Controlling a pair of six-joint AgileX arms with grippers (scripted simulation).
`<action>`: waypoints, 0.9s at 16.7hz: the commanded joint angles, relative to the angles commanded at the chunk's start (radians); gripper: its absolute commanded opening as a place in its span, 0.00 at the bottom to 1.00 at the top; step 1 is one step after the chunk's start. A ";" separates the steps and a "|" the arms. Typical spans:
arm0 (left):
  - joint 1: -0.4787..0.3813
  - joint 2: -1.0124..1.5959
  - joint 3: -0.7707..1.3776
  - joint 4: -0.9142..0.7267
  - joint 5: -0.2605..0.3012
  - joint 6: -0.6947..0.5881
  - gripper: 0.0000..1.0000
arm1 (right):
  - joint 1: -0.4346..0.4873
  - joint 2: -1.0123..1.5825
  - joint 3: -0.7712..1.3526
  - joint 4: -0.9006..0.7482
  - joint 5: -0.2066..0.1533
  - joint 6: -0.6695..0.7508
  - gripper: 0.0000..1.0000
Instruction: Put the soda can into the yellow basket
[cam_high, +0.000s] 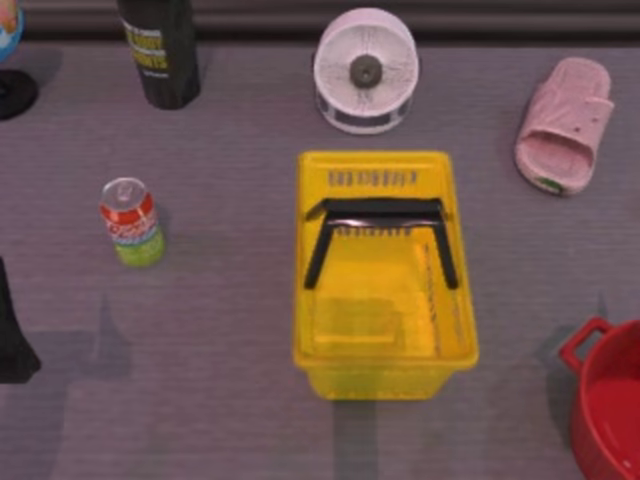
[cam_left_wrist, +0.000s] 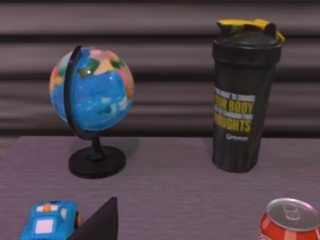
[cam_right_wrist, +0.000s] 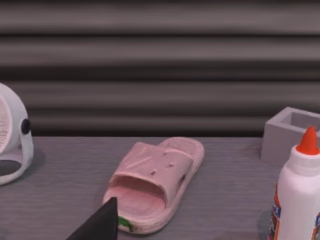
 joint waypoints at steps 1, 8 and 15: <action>0.000 0.000 0.000 0.000 0.000 0.000 1.00 | 0.000 0.000 0.000 0.000 0.000 0.000 1.00; -0.036 0.220 0.209 -0.147 0.013 0.085 1.00 | 0.000 0.000 0.000 0.000 0.000 0.000 1.00; -0.085 0.886 0.774 -0.513 0.009 0.278 1.00 | 0.000 0.000 0.000 0.000 0.000 0.000 1.00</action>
